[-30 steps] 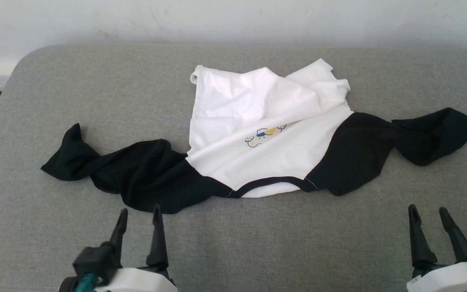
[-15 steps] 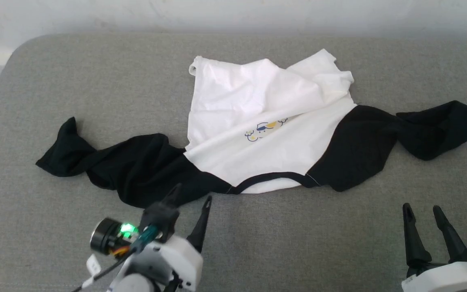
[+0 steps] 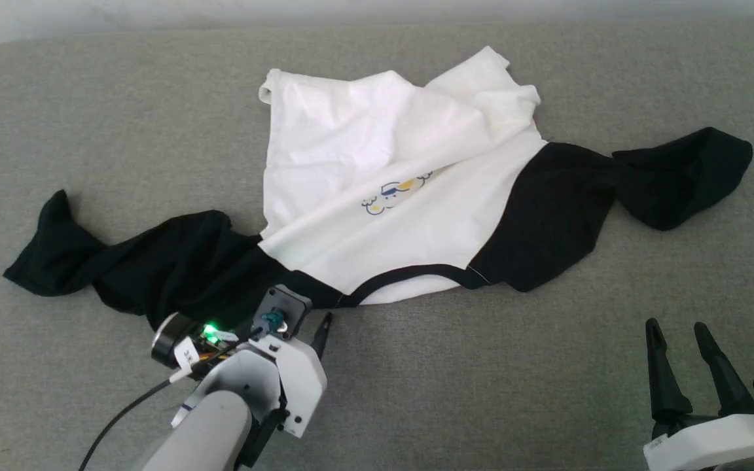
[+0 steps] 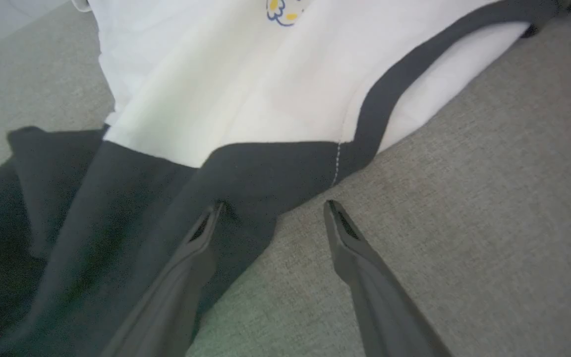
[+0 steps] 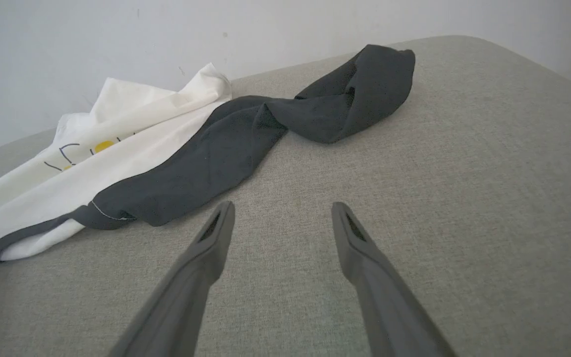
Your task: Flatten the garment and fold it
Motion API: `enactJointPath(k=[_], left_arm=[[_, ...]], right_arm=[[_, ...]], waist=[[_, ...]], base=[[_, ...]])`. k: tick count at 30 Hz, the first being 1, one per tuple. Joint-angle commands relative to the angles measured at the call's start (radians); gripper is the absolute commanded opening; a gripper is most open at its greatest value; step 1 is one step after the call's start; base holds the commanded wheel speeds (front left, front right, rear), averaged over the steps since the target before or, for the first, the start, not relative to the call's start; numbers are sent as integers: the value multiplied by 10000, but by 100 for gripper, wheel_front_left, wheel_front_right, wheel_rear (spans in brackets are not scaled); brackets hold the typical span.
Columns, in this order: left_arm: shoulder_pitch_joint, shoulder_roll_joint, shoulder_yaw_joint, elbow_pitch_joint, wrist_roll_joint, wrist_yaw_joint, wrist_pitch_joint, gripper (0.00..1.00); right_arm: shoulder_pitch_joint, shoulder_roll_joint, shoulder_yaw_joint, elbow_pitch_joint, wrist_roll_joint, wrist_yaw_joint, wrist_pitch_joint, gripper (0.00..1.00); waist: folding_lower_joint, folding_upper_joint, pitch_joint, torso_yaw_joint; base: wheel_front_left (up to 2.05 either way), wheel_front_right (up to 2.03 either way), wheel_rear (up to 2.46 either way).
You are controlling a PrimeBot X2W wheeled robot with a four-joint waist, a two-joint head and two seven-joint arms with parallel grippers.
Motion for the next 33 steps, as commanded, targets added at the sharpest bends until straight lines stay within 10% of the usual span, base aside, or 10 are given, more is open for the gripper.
enactJointPath(k=[1,13,14,16,33], left_arm=[[-202,33,-6,149,105,115,5,100],[-408,-99,-21,938,-136,53,-289,100],[-409,-154,16,971,-211,62,-389,43],[-379,-309,133,1025,-462,56,-558,0],[193,-847,678,615,-1695,175,-1118,0]], right_arm=[[-160,20,12,17,38,-7,-93,100],[-213,20,17,57,48,-7,-106,100],[-217,20,14,57,46,-7,-104,100],[-218,20,-2,55,42,-7,-103,100],[-1367,20,514,-745,-486,-7,2076,100]], waist=[[-1,0,108,-116],[-1,0,141,-164],[-1,0,138,-159],[-1,0,129,-139],[-1,0,-249,117]], base=[[0,0,0],[0,0,0],[0,0,0],[0,0,0],[0,0,0]])
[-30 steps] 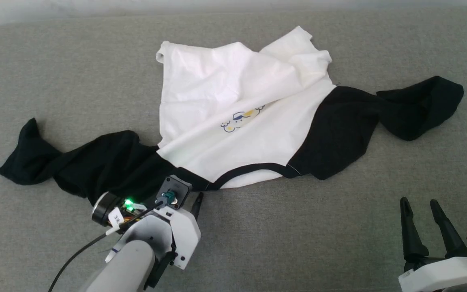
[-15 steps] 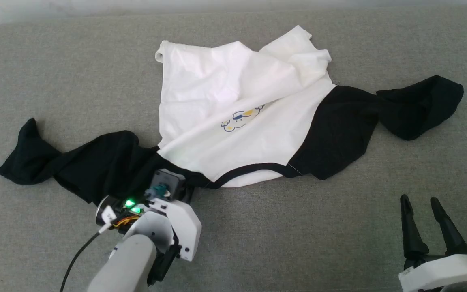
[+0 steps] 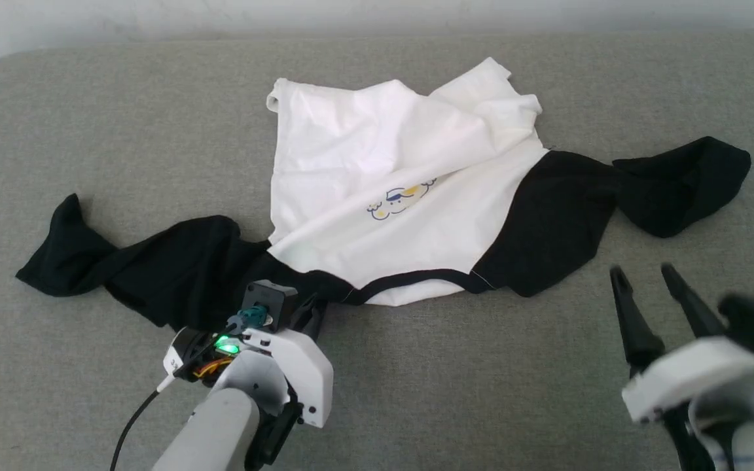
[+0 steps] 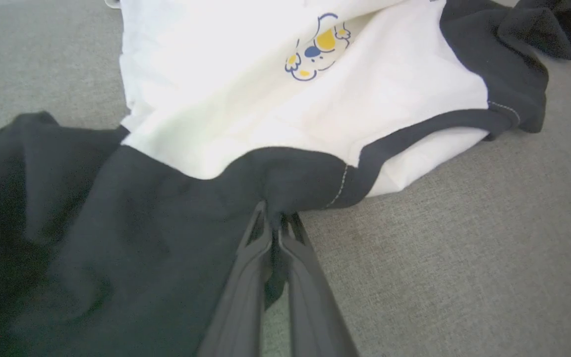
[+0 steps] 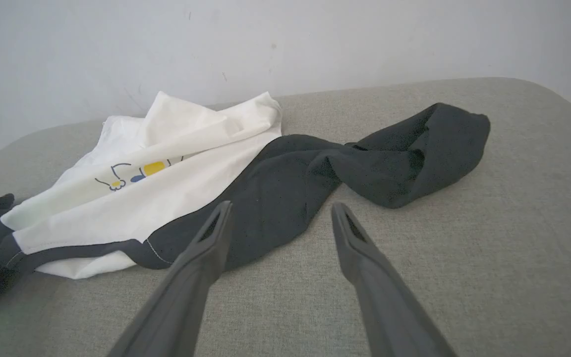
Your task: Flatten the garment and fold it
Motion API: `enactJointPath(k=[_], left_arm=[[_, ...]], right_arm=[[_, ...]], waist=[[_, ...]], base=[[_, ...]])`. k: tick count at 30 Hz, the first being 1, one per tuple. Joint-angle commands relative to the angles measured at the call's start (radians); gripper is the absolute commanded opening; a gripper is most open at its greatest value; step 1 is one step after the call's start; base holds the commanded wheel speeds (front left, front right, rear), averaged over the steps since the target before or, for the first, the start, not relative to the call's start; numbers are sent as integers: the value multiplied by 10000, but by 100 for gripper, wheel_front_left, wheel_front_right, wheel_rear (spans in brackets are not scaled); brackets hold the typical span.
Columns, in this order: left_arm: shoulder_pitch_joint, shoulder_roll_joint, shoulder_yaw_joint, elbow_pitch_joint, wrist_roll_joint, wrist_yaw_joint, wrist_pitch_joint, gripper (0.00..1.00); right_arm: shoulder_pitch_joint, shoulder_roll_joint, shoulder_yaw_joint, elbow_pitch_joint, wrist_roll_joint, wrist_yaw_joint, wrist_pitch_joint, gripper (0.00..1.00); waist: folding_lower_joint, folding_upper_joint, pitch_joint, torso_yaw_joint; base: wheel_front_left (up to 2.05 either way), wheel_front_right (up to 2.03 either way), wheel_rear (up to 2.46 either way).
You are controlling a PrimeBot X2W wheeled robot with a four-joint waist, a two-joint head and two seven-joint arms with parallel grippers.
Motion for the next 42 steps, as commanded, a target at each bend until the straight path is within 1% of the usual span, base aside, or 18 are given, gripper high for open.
enactJointPath(k=[1,4,6,9,13,16,20,25,29,33,34,35,36,37,40,42], left_arm=[[108,6,1,-113,-44,67,-30,0],[98,79,-12,-430,6,148,26,0],[102,118,-20,-628,8,173,66,0],[124,177,-14,-854,-7,222,132,0],[136,261,-1,-1034,-22,270,189,0],[102,306,0,-1171,-24,297,214,0],[10,336,-35,-1365,-33,281,262,0],[-224,296,-95,-1568,-76,221,337,0],[-423,233,-144,-1651,-131,156,374,0],[-541,201,-149,-1630,-194,134,369,0],[-555,197,-147,-1618,-212,134,365,0],[-563,188,-137,-1604,-245,133,361,0],[-565,176,-115,-1589,-291,133,347,0],[-562,165,-82,-1571,-335,145,318,0],[-515,143,21,-1541,-452,195,190,0],[-442,90,122,-1563,-609,205,56,0]], right_arm=[[-272,20,55,-98,-246,-7,356,100],[-825,-98,265,-259,-732,-7,1866,100],[-1082,-292,521,-232,-706,-7,2790,100],[-1336,-906,1205,-156,-645,-7,4052,100],[-1689,-1704,2080,-36,-382,-7,5195,100],[-2053,-2158,2444,58,-220,-7,5596,100],[-2580,-2670,2923,316,-126,-7,5784,100],[-3206,-3228,3635,1004,-67,-7,5975,100],[-3562,-3553,4261,1662,74,-7,6356,100],[-3736,-3668,4779,2097,400,-7,6944,100],[-3751,-3691,4887,2137,523,-7,7124,78],[-3770,-3684,4916,2139,653,-7,7228,46],[-3797,-3668,4902,2114,748,-7,7264,27],[-3841,-3676,4926,2047,804,-7,7242,0],[-3975,-3531,4564,1811,861,-7,6669,0],[-3965,-3282,4112,1682,857,-7,6073,0]], waist=[[1,-1,8,93],[1,-1,113,285],[1,-1,187,410],[1,-1,307,590],[1,-1,496,758],[1,-1,682,861],[1,-1,985,981],[1,-1,1369,1149],[1,-1,1614,1290],[1,-1,1728,1369],[1,-1,1737,1379],[1,-1,1738,1384],[1,-1,1727,1382],[1,-1,1702,1374],[1,-1,1574,1313],[1,-1,1456,1256]], base=[[0,0,0],[0,0,0],[0,0,0],[0,0,0],[0,0,0],[0,0,0],[0,0,0],[0,0,0],[0,0,0],[0,0,0],[0,0,0],[0,0,0],[0,0,0],[0,0,0],[0,0,0],[0,0,0]])
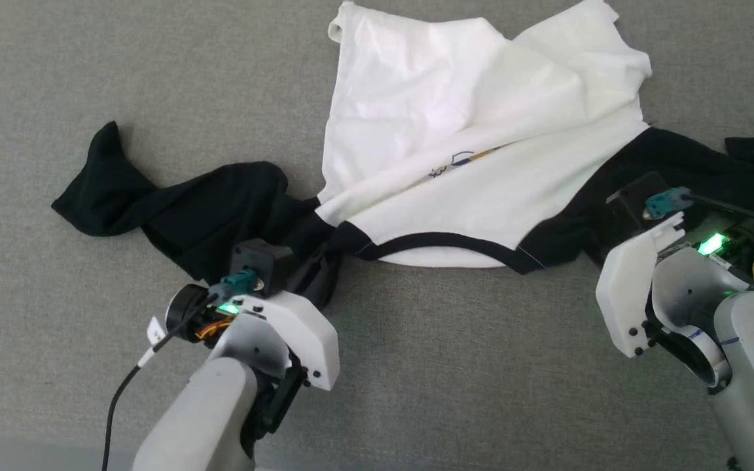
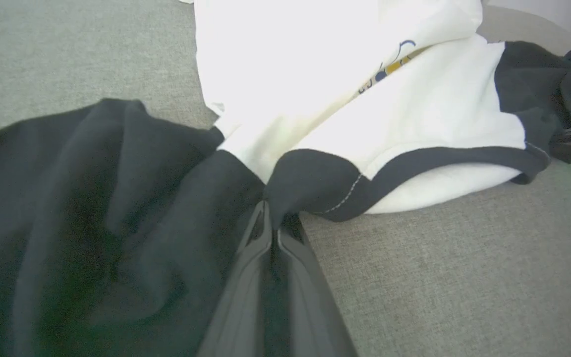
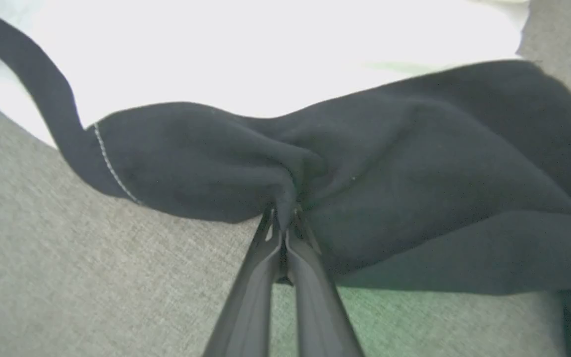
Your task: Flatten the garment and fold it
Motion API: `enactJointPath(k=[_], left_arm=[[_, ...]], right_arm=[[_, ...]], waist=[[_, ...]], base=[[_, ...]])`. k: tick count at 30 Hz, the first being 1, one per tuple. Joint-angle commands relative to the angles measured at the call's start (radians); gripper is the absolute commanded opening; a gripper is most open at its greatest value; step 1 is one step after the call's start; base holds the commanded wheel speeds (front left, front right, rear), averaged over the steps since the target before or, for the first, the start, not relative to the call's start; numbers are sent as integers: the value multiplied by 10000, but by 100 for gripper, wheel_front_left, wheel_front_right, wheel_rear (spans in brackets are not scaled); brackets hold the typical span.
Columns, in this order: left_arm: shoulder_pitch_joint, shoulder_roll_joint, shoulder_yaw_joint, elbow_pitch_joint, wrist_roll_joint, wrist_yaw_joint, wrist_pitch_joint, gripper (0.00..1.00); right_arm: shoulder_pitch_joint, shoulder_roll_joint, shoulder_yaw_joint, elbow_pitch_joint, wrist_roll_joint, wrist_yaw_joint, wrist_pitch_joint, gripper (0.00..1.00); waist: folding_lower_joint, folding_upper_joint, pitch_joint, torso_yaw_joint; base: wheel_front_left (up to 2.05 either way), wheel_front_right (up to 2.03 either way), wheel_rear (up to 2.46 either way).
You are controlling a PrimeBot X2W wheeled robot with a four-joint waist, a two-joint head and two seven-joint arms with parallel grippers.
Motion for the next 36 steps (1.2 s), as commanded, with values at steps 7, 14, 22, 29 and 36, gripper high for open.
enactJointPath(k=[7,14,22,29,36], left_arm=[[-56,-285,723,-356,-544,105,-1294,0],[-714,-401,1054,-398,-617,62,-2001,0],[-2680,-79,1221,-197,-612,-168,-1157,0],[-4436,378,1479,371,-619,-224,-113,0],[-5742,565,1419,1238,-499,-297,550,0]], right_arm=[[365,1507,-2000,-14,-337,-6,-2330,0],[-86,2454,-2857,258,-522,-6,-3657,0],[-1800,2774,-3293,401,-753,-6,-4222,0],[-3616,2577,-3139,1227,-896,-6,-3672,0],[-5149,2361,-3161,2569,-1236,-6,-3543,0]], waist=[[-2,0,-561,-379],[-2,0,-1097,-670],[-2,0,-2094,-961],[-2,0,-2838,-1297],[-2,0,-3567,-1454]], base=[[0,0,0],[0,0,0],[0,0,0],[0,0,0],[0,0,0]])
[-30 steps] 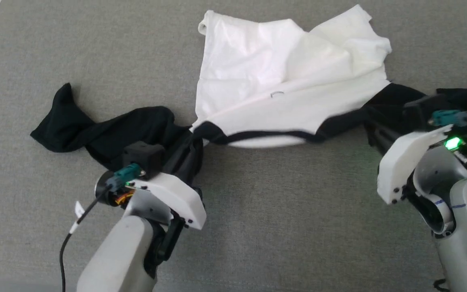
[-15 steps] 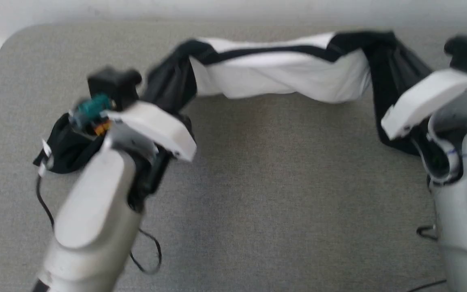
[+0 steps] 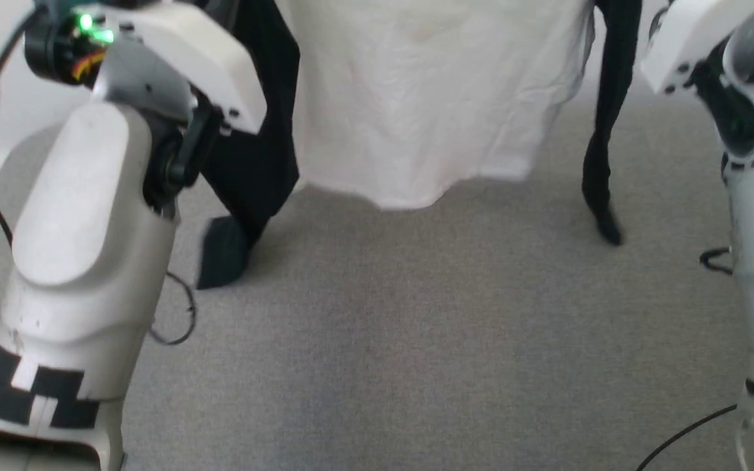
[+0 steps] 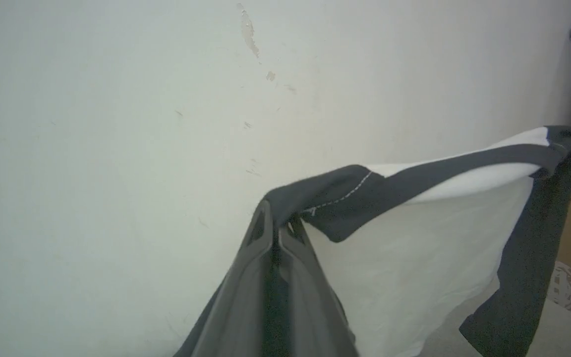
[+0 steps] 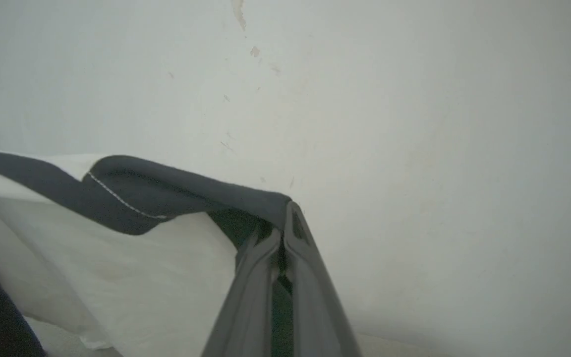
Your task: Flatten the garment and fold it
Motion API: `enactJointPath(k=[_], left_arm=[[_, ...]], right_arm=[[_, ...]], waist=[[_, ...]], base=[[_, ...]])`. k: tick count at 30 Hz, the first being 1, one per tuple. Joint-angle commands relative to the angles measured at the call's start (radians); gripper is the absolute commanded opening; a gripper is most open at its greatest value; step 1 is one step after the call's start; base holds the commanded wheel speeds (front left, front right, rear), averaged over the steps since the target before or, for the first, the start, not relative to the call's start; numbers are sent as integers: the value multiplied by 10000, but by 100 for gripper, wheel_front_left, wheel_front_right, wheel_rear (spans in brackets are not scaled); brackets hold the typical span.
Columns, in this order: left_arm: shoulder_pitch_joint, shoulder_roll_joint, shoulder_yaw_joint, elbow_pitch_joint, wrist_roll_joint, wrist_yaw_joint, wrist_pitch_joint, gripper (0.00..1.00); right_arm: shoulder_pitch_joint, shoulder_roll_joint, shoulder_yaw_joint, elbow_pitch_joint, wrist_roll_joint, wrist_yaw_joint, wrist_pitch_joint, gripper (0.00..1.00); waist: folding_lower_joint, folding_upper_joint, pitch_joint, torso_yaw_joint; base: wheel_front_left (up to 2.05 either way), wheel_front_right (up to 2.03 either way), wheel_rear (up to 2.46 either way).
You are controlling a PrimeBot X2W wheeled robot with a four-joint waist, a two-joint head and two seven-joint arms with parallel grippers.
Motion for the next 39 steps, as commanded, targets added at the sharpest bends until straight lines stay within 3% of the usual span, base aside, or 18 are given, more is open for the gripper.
enactJointPath(k=[1,9,16,26,39], left_arm=[[-169,76,65,125,6,-17,49,0],[-1104,-154,53,1065,-136,133,577,0],[-1961,-286,212,1618,-187,376,592,0],[-3254,-47,301,1889,150,581,222,0],[-6256,-8,848,2252,638,1206,-1376,0]], right_arm=[[-188,-85,-75,135,-101,-23,-59,0],[-1304,258,174,1475,-286,-23,-139,0],[-2315,650,424,2303,-458,-23,-194,0],[-3863,930,602,3263,-737,-23,-435,0],[-6867,967,-491,4147,-1298,-23,-1778,0]], waist=[[1,0,-426,-178],[1,0,-1045,-318],[1,0,-778,-457],[1,0,553,-607],[1,0,3471,-826]], base=[[0,0,0],[0,0,0],[0,0,0],[0,0,0],[0,0,0]])
